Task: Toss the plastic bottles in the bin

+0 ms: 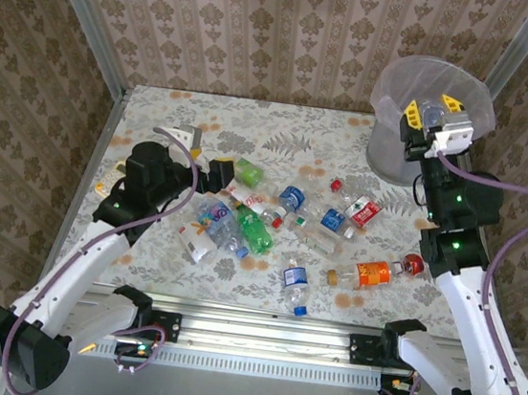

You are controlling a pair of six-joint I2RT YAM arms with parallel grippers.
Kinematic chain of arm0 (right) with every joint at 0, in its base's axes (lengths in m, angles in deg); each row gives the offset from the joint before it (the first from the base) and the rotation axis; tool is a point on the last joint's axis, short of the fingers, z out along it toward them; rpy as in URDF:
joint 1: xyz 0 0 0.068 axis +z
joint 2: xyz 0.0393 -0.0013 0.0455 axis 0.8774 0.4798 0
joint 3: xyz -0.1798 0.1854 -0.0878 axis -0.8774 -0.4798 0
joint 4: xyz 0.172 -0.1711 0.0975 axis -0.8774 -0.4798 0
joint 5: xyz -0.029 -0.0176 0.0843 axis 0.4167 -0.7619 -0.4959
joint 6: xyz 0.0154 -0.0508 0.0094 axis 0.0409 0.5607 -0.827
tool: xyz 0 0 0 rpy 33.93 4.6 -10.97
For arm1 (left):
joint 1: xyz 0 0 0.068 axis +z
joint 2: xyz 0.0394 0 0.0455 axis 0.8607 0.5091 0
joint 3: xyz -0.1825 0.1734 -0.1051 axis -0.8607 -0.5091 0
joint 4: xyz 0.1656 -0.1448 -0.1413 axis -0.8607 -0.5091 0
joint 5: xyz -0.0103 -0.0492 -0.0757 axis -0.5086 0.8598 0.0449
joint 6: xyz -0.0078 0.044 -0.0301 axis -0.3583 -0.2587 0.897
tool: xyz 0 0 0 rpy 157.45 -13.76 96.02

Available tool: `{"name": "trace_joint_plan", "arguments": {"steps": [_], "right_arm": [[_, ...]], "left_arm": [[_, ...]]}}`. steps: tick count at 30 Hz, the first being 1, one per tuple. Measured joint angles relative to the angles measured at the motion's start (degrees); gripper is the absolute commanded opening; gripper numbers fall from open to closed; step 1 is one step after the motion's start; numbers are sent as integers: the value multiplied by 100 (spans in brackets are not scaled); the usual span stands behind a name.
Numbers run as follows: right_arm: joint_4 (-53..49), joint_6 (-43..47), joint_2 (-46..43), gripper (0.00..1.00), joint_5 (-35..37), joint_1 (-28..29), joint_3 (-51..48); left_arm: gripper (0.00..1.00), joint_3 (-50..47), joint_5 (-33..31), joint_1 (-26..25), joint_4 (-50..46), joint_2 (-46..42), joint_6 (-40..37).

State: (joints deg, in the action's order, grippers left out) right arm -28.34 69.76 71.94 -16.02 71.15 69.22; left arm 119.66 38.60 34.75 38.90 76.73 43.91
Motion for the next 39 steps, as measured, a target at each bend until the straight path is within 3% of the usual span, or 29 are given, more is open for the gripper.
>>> {"name": "trace_joint_plan", "arguments": {"steps": [11,18,20,26,27,29,32,35,39], "right_arm": [[-149,-280,1075,36,4,-396,627],[-79,-688,2350,38,114,-984,1353],[17,-743,2793,57,146,-1128,1572],[-417,-708,3943,62,264,-1176,2520],[-560,-680,4111,67,286,-1156,2802],[-658,-553,4341,91,413,-1093,3202],[-868,-302,4590,99,566,-1051,3676],[-1320,-164,4883,100,728,-1029,4310],[-1484,-251,4784,100,702,-1029,4245]], "left_arm": [[100,-79,-190,149,-372,-293,2],[100,-79,-210,310,-546,-238,-2],[100,-79,-208,352,-553,-181,-2],[100,-72,-177,496,-555,127,-2],[100,-72,-157,520,-555,190,-2],[100,-50,-116,527,-575,293,-2],[100,26,-33,531,-643,382,-2],[100,90,35,549,-684,393,-2],[100,144,92,597,-791,389,-2]]}}
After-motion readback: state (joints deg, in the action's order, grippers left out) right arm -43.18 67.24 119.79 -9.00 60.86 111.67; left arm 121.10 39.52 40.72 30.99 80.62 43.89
